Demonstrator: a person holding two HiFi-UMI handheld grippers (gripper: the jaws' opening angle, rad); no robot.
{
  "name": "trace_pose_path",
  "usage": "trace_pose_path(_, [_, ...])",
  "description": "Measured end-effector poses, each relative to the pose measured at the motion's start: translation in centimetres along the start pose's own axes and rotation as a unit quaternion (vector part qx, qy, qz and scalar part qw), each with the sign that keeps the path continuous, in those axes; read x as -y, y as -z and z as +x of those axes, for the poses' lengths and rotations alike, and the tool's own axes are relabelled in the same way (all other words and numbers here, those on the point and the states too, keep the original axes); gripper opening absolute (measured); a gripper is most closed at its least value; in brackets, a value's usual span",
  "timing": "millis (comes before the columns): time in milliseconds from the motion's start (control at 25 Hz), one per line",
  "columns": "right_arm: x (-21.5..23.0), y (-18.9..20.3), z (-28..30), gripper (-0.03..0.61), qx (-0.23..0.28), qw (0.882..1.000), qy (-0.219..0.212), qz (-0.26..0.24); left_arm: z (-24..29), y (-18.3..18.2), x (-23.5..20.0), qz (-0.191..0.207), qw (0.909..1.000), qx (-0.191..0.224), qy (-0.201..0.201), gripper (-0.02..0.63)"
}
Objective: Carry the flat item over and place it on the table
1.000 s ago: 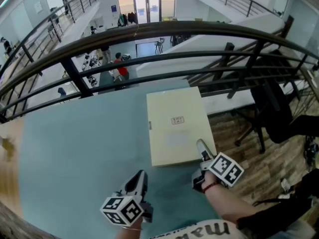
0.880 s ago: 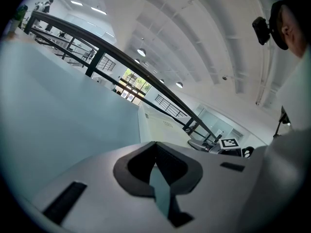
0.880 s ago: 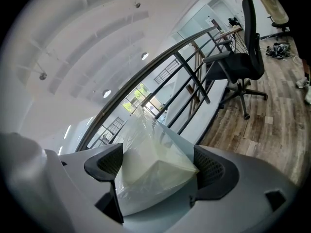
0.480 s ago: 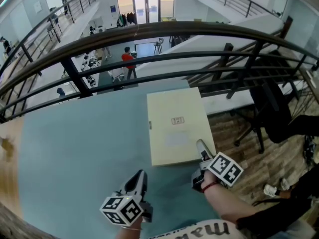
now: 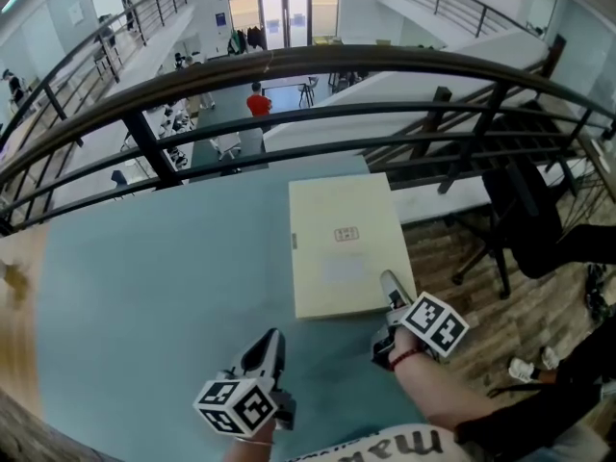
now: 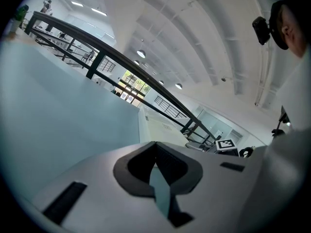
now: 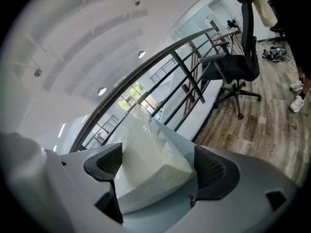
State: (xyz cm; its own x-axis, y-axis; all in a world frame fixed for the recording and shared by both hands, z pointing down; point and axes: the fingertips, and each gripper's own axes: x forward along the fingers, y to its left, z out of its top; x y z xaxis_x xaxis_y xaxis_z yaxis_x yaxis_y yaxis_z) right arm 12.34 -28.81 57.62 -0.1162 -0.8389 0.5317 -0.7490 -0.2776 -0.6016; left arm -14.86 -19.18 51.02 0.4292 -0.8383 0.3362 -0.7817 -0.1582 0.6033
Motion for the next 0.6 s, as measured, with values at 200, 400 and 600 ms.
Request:
trace_pose_path(200, [0.0, -0.2, -0.2, 0.434, -0.003, 0.998, 0.035, -0.044, -1.1, -0.9, -0.1, 0.000, 1.0000, 0.008, -0.003, 0.003])
trace_pose_path(400, [0.3, -0.4, -0.7, 0.434, -0.005, 0.997, 0.039, -0.073, -1.6, -1.1, 0.8, 0.005, 0.9998, 0.018, 0.002, 0.003])
trace_pose_path(600, [0.8, 0.2, -2.2, 0.434, -0.021, 0.997, 0.037, -0.070, -3.0, -1.3, 1.9, 0.012, 0.9996, 0.027, 0.003, 0.003])
